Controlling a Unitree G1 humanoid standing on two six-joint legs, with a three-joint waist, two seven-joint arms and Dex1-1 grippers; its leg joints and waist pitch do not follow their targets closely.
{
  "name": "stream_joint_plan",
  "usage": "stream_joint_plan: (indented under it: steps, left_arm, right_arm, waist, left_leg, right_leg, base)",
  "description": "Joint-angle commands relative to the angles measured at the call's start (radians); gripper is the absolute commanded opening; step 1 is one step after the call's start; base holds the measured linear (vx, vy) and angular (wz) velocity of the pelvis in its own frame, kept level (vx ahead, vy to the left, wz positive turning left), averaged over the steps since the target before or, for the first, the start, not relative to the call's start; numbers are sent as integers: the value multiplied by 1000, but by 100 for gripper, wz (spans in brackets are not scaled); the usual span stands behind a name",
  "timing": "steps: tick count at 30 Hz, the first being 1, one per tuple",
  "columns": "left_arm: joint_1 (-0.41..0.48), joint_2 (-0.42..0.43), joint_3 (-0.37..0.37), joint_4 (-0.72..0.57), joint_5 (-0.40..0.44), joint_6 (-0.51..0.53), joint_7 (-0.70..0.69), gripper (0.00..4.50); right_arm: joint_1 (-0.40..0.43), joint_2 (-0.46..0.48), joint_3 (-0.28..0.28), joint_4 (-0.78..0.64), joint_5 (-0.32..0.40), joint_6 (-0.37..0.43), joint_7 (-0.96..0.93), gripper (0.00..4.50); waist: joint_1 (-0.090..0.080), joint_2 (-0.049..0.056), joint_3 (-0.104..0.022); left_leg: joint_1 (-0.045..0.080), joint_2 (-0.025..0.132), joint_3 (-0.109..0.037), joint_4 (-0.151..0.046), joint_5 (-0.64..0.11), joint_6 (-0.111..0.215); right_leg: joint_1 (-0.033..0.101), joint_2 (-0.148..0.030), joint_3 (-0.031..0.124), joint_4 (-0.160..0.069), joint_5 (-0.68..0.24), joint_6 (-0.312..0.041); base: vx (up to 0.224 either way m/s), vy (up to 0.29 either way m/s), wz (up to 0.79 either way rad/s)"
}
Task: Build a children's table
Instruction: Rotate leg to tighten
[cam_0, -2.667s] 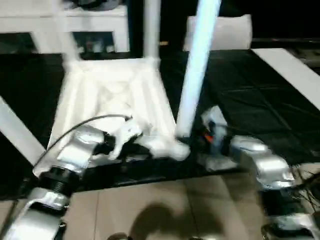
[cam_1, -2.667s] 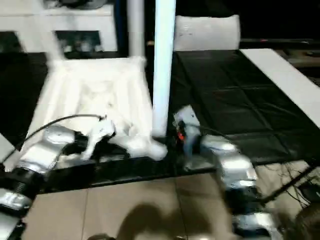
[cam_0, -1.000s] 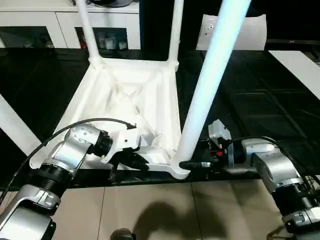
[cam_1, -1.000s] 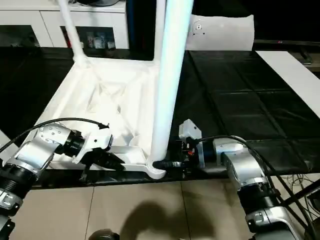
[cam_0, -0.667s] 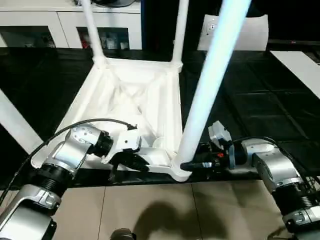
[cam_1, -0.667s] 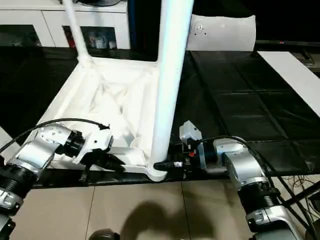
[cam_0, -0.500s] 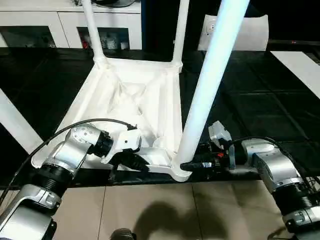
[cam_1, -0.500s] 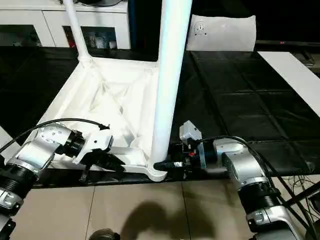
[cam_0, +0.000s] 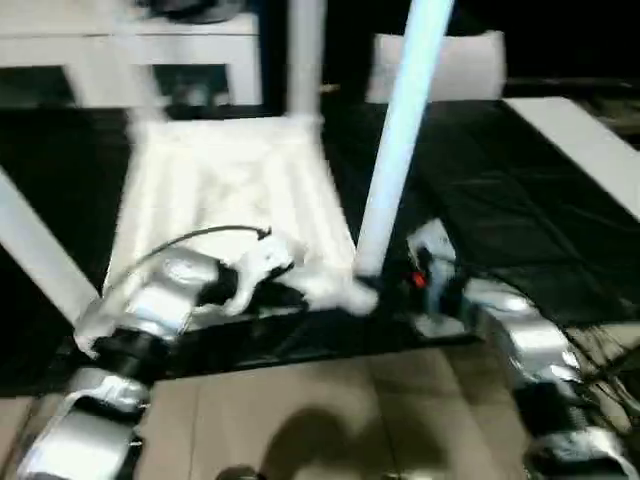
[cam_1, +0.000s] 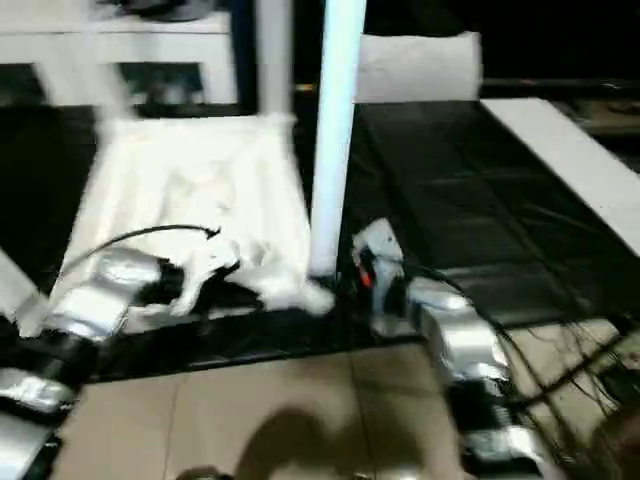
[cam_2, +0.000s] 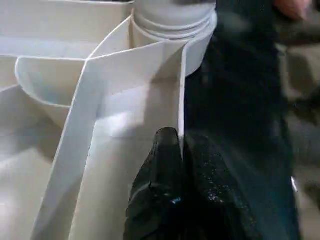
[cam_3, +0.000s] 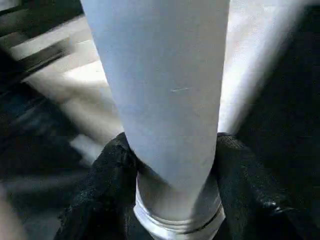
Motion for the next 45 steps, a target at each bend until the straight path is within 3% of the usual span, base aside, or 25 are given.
stream_joint_plan:
  steps: [1,3,4,5,8,9,11,14,16,21,22,25,26,29,33,34,37,39,43,45]
  left_arm:
    - [-41,-108,-2,-12,-29,36,110,0]
    - [-48,-138,20,-3,-26,57,182,0]
    - [-54,-161,39,1,-22,72,234,0]
    - [-57,-171,49,1,-17,83,261,0]
    - [-59,-187,64,-12,-9,100,310,0]
    - [-56,-180,60,-22,-2,96,307,0]
    - [-49,-171,53,-38,0,99,296,0]
    - [-39,-143,31,-48,14,56,266,0]
    - [-25,-102,3,-54,32,-8,219,0]
    - [-9,-53,-20,-61,21,-50,114,0]
    - [-2,-27,-34,-66,17,-76,61,0]
    - [7,21,-66,-67,22,-108,-19,0]
    - [9,42,-80,-60,20,-131,-56,0]
    - [12,70,-86,-53,1,-161,-131,0]
    - [2,112,-101,-30,2,-195,-223,0]
    - [0,118,-105,-24,3,-206,-239,0]
    - [-6,132,-121,-13,-3,-232,-287,0]
    - [-10,137,-128,-13,-8,-236,-322,0]
    - [-13,147,-147,-15,-6,-251,-368,0]
    - [-12,150,-153,-18,-8,-255,-388,0]
  right_arm:
    - [-59,133,22,55,13,45,-167,196]
    - [-84,179,5,87,3,49,-253,196]
    - [-99,206,7,106,-20,48,-302,196]
    - [-106,223,8,114,-35,52,-332,196]
    - [-110,260,16,114,-58,61,-374,196]
    - [-89,255,50,88,-73,40,-333,231]
    - [-74,252,63,72,-74,11,-317,265]
    - [-59,246,37,50,-28,-2,-278,287]
    - [-43,204,26,28,-12,-31,-221,301]
    - [-13,111,29,-10,0,-63,-90,345]
    - [4,60,41,-35,11,-84,-3,355]
    - [19,-20,53,-57,23,-106,113,384]
    - [23,-54,58,-59,25,-119,161,391]
    - [26,-112,69,-52,20,-150,247,413]
    - [9,-192,81,-1,20,-221,384,413]
    - [4,-202,82,6,30,-224,415,413]
    - [-7,-228,97,16,53,-231,493,413]
    - [-11,-237,118,16,57,-240,535,413]
    - [-14,-241,136,19,71,-235,580,398]
    - [-17,-243,141,26,76,-231,601,360]
  waist:
    - [-4,4,-53]
    - [-13,3,-57]
    - [-16,6,-59]
    - [-22,4,-59]
    - [-18,4,-63]
    - [-17,1,-64]
    - [-11,3,-67]
    - [-6,3,-69]
    - [-6,9,-68]
    - [-1,5,-64]
    - [3,9,-64]
    - [8,4,-65]
    - [10,8,-65]
    - [14,5,-65]
    - [29,8,-66]
    - [32,11,-67]
    - [41,6,-67]
    - [47,8,-67]
    - [57,7,-69]
    - [58,7,-68]
  left_leg:
    - [-1,28,-22,-81,-303,-26]
    - [-1,24,-24,-80,-297,-29]
    - [4,27,-20,-77,-285,-25]
    - [3,26,-19,-77,-272,-23]
    - [2,24,-12,-73,-218,-1]
    - [2,23,-11,-72,-210,6]
    - [-4,23,-10,-72,-165,20]
    - [-6,28,-11,-74,-133,33]
    - [-2,29,-11,-74,-144,33]
    - [0,32,-9,-75,-172,39]
    - [1,33,-9,-76,-178,34]
    - [0,33,-8,-74,-177,41]
    - [2,34,-9,-74,-179,43]
    - [1,34,-8,-73,-172,44]
    - [4,37,-5,-71,-175,47]
    - [4,37,-6,-70,-176,47]
    - [2,37,-5,-69,-180,56]
    - [3,39,-6,-69,-178,56]
    - [5,40,-6,-69,-174,53]
    - [5,41,-7,-70,-178,49]
  right_leg:
    - [43,-87,45,-113,-490,-92]
    - [45,-85,41,-112,-480,-97]
    - [39,-84,48,-111,-427,-112]
    - [39,-78,50,-105,-374,-132]
    - [45,-77,54,-97,-262,-156]
    - [47,-76,54,-96,-244,-159]
    - [55,-76,54,-90,-183,-163]
    - [59,-77,53,-83,-129,-171]
    - [56,-77,52,-85,-123,-176]
    - [57,-78,54,-88,-145,-180]
    - [55,-80,54,-89,-161,-179]
    - [58,-78,54,-89,-159,-172]
    - [56,-80,54,-87,-154,-181]
    - [56,-78,52,-86,-152,-191]
    - [53,-78,52,-84,-141,-202]
    - [54,-79,51,-82,-136,-205]
    - [56,-78,49,-81,-136,-212]
    - [54,-79,49,-81,-149,-210]
    - [52,-79,49,-80,-147,-213]
    - [51,-80,49,-80,-150,-213]
  base:
    - [0,0,0]
    - [0,0,0]
    - [0,0,0]
    - [0,0,0]
    - [17,-6,2]
    - [0,0,0]
    - [0,0,0]
    - [0,0,0]
    - [0,0,0]
    - [0,0,0]
    - [0,0,0]
    - [0,0,0]
    - [0,0,0]
    - [0,0,0]
    - [0,0,0]
    - [0,0,0]
    - [0,0,0]
    - [0,0,0]
    - [0,0,0]
    - [0,0,0]
